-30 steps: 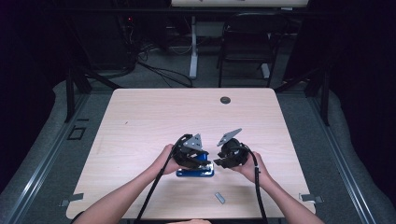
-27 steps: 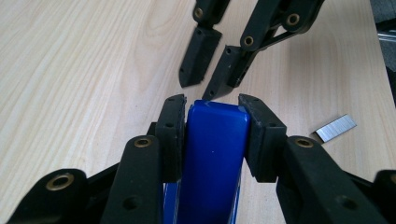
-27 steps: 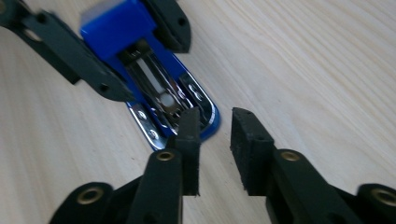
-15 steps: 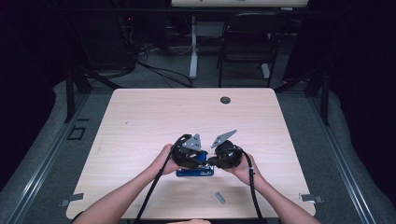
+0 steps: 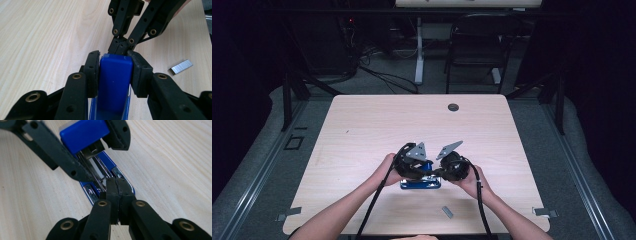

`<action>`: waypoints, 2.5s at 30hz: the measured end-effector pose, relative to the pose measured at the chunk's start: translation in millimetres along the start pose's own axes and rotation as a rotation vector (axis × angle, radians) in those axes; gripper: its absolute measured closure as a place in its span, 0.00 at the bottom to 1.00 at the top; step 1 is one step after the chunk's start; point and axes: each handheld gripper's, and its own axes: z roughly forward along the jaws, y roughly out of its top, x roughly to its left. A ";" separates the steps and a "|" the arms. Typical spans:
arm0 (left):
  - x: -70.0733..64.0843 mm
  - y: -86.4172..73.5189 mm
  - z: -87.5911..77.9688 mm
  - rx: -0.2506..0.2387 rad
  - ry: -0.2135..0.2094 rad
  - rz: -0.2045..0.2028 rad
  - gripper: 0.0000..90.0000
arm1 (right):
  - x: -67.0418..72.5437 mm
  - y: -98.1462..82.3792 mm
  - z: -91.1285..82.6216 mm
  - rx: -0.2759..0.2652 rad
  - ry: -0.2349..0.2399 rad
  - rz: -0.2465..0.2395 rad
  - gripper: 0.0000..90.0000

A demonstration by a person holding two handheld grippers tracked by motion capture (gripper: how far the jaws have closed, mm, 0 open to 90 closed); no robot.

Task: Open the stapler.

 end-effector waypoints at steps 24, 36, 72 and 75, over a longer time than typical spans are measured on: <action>-1.5 2.4 -7.5 0.042 0.020 0.045 0.72 | -2.0 -4.1 4.6 0.021 -0.005 -0.003 1.00; -1.1 1.8 -11.8 0.048 0.021 0.059 0.72 | -2.1 2.4 4.9 0.072 -0.010 -0.025 1.00; 3.7 -14.8 -48.4 0.058 0.026 -0.009 0.72 | 5.8 11.7 3.0 0.184 -0.044 -0.055 1.00; 4.1 -17.4 -51.4 0.057 0.026 -0.016 0.72 | 6.0 12.5 2.0 0.202 -0.044 -0.055 1.00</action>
